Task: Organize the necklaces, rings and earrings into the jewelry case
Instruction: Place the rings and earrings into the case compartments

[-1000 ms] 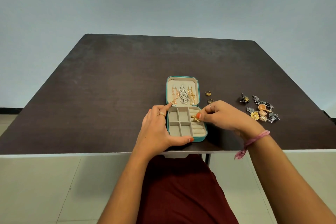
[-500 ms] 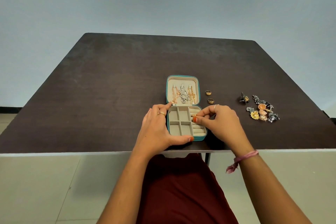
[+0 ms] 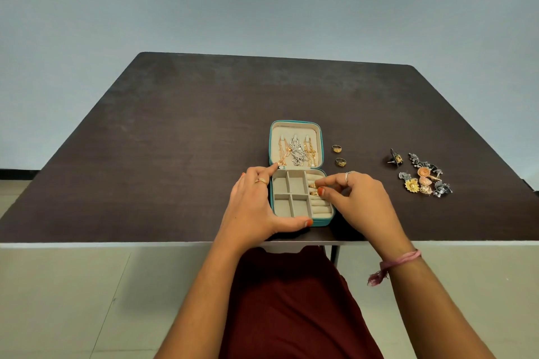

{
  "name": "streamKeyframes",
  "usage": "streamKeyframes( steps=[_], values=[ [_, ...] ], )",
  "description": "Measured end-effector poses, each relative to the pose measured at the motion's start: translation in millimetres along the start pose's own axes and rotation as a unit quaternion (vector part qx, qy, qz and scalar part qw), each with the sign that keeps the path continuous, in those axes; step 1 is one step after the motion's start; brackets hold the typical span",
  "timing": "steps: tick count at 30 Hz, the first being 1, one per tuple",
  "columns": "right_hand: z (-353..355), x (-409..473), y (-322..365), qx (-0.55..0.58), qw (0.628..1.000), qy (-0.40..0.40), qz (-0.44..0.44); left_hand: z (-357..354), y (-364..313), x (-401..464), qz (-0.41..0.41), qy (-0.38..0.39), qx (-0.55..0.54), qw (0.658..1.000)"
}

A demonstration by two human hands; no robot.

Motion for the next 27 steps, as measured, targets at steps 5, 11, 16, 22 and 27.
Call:
streamKeyframes(
  steps=[5,11,16,22,27],
  values=[
    [2,4,-6,0.052,0.999,0.011,0.008,1,-1,0,0.000,-0.002,0.000,1.000],
    [37,39,-38,0.007,0.994,-0.109,0.001,1,0,-1,0.005,-0.001,-0.002,1.000],
    [26,63,-39,-0.087,0.995,-0.053,0.023,0,-1,0,0.009,0.003,-0.004,1.000],
    [20,57,-34,-0.028,1.000,0.011,0.008,1,0,0,0.012,0.004,-0.005,1.000],
    [9,17,-9,0.199,0.961,0.190,-0.003,0,1,1,0.012,0.004,-0.001,1.000]
  ],
)
Point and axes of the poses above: each hand's wrist, its own x-axis towards the middle knuckle, its own z-axis out of the back of the hand, y = z × x, the point moved 10 cm from there along x, towards the middle knuckle, and after that the axes turned 2 degrees about -x, right-handed, at the moved point
